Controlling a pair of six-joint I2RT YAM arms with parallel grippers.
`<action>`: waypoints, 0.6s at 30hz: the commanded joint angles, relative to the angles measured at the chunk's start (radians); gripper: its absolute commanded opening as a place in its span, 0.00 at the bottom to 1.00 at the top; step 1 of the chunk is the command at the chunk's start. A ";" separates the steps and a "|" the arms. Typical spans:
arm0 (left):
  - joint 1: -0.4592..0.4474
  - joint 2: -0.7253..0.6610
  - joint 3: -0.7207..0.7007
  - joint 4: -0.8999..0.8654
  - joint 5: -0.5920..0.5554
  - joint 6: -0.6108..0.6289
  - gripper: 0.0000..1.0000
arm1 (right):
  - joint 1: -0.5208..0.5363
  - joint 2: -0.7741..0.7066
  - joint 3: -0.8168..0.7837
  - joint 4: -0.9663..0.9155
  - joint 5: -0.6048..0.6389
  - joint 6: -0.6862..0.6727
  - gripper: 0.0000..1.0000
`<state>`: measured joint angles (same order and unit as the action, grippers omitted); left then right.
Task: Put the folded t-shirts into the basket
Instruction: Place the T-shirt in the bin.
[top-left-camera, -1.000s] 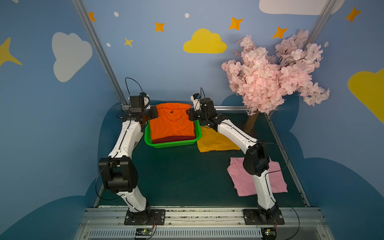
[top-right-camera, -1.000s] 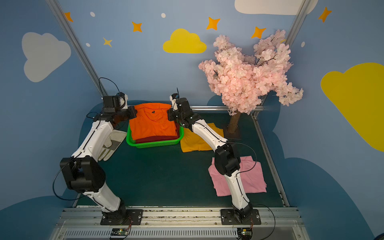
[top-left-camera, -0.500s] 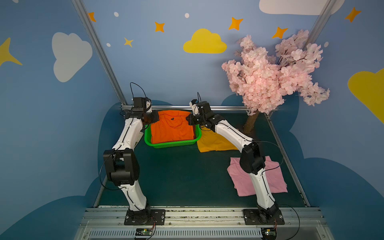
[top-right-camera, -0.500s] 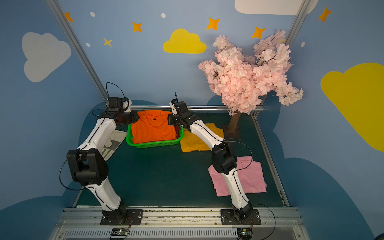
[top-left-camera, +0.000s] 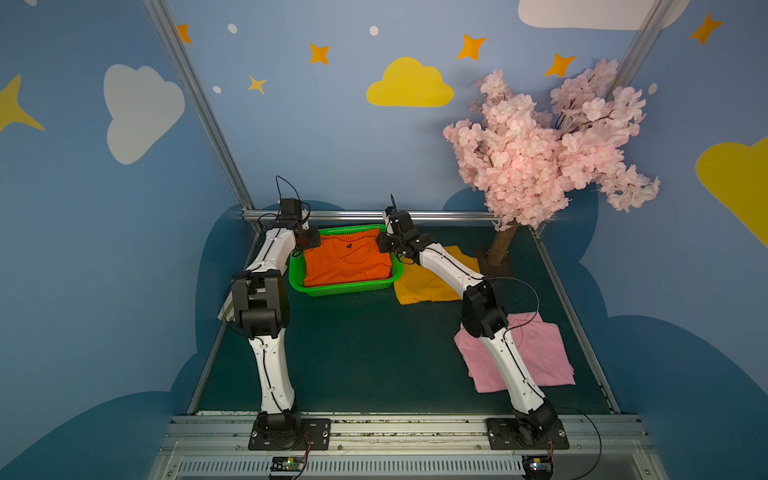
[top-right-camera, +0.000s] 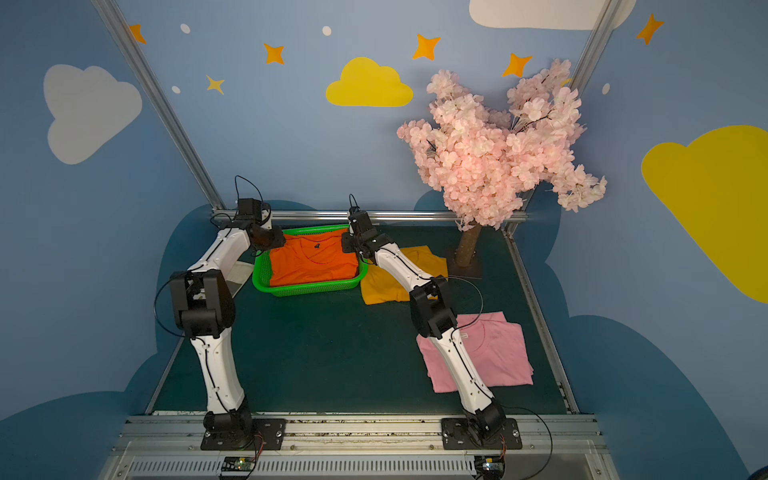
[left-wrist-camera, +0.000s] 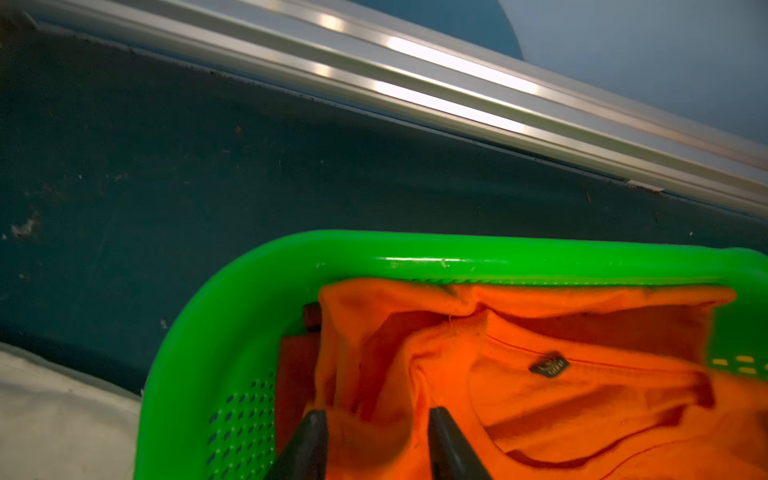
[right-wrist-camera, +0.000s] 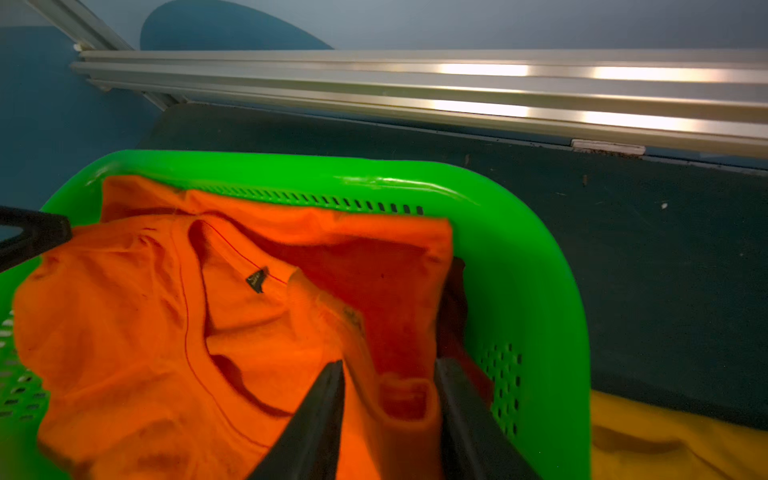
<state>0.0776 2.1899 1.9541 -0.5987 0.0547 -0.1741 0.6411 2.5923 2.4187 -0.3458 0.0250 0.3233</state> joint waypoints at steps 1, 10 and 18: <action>0.004 -0.023 0.049 -0.059 -0.003 0.015 0.56 | -0.010 -0.009 0.057 -0.019 0.027 -0.049 0.49; -0.019 -0.274 -0.165 0.000 0.088 -0.018 0.68 | -0.009 -0.237 -0.151 -0.030 -0.103 -0.109 0.59; -0.137 -0.636 -0.622 0.269 0.270 -0.097 0.78 | -0.036 -0.635 -0.678 -0.131 -0.057 -0.158 0.66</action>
<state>-0.0166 1.6123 1.4147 -0.4381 0.2344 -0.2375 0.6262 2.0571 1.8614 -0.3920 -0.0467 0.1829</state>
